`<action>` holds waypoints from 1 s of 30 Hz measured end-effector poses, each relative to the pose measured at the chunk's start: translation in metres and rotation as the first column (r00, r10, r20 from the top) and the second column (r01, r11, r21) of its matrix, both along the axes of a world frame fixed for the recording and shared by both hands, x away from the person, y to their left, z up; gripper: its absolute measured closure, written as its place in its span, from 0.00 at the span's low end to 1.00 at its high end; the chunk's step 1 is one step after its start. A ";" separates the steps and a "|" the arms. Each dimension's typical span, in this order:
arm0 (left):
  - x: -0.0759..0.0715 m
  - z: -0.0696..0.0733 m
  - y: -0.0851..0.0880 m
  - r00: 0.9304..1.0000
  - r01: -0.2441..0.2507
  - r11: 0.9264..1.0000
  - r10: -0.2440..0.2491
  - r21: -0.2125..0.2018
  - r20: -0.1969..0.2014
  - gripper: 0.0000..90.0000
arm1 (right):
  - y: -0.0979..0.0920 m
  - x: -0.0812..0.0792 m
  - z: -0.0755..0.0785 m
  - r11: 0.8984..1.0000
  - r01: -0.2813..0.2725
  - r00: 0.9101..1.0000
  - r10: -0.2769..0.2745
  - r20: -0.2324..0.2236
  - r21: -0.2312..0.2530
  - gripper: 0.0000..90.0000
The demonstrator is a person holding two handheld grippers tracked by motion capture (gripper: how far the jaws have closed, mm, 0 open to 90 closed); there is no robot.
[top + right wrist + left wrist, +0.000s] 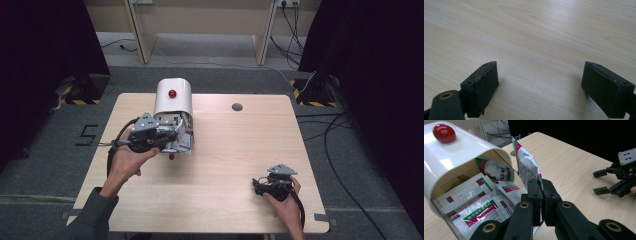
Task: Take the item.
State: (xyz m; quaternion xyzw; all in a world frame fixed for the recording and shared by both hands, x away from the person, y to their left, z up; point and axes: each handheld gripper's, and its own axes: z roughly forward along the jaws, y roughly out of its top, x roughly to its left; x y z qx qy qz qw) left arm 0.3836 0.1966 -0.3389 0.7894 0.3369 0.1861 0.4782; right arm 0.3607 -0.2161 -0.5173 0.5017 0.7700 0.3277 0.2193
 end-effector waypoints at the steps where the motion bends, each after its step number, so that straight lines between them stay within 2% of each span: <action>1: -0.001 0.002 0.002 1.000 0.000 1.000 0.000 -0.003 0.002 0.96 | 0.000 0.000 0.000 1.000 0.000 1.000 0.000 0.000 0.000 0.16; 12: -0.015 0.016 0.029 1.000 -0.011 1.000 0.011 -0.015 0.018 0.96 | 0.000 0.000 0.000 1.000 0.000 1.000 0.000 0.000 0.000 0.16; 19: -0.021 0.022 0.053 0.998 -0.049 0.999 0.049 -0.012 0.032 0.96 | 0.000 0.000 0.000 1.000 0.000 1.000 0.000 0.000 0.000 0.16; 30: -0.029 0.027 0.085 0.995 -0.092 0.995 0.094 -0.042 0.042 0.96 | 0.000 0.000 0.000 1.000 0.000 1.000 0.000 0.000 0.000 0.16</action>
